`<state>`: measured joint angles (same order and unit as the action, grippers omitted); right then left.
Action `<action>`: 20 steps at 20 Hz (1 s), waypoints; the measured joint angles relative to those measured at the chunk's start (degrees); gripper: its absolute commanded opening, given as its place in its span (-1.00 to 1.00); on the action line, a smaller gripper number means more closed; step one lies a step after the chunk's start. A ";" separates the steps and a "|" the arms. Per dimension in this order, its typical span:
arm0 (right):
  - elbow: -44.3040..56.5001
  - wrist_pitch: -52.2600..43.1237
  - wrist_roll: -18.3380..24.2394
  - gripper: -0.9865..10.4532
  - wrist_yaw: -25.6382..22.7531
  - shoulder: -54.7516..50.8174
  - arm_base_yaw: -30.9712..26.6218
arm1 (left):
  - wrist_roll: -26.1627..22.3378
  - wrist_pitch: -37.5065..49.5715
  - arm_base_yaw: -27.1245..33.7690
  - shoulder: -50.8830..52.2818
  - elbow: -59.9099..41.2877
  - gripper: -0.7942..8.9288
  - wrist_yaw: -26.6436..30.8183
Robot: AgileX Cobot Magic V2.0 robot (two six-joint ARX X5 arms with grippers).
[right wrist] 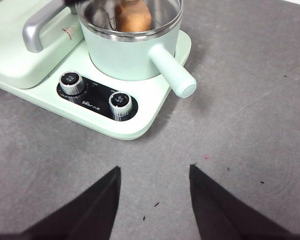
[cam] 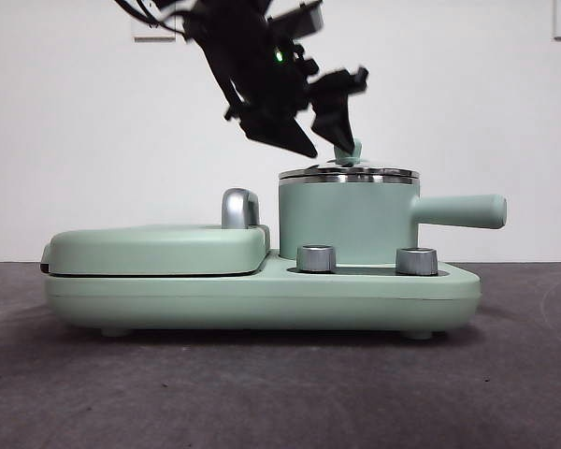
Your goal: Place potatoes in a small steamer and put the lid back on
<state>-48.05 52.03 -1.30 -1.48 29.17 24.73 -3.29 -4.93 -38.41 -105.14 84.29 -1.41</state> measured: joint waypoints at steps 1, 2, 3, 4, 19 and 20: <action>0.00 -0.02 0.00 -0.43 0.07 0.00 0.00 | 0.44 -2.69 0.00 1.99 0.00 -0.26 -0.02; 0.00 0.00 0.00 -0.39 0.28 0.00 0.00 | 1.29 -5.68 0.02 4.28 0.00 -0.26 -0.28; 0.00 0.00 0.00 -0.35 0.39 0.00 0.00 | 2.03 -8.55 0.02 6.71 0.00 -0.26 -0.59; 0.00 0.00 0.00 -0.31 0.39 0.00 0.00 | 2.97 -11.43 0.02 9.25 0.00 -0.26 -1.14; 0.00 -12.04 0.00 -0.29 7.54 16.39 0.00 | 12.81 -20.46 0.33 56.22 -38.51 -0.27 -1.49; 0.02 -11.76 0.00 -0.40 7.74 16.79 0.00 | 12.79 -21.16 0.33 57.29 -38.51 -0.41 -1.49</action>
<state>-48.03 40.27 -1.30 6.26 45.95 24.73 9.50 -26.09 -38.09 -47.86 45.78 -2.90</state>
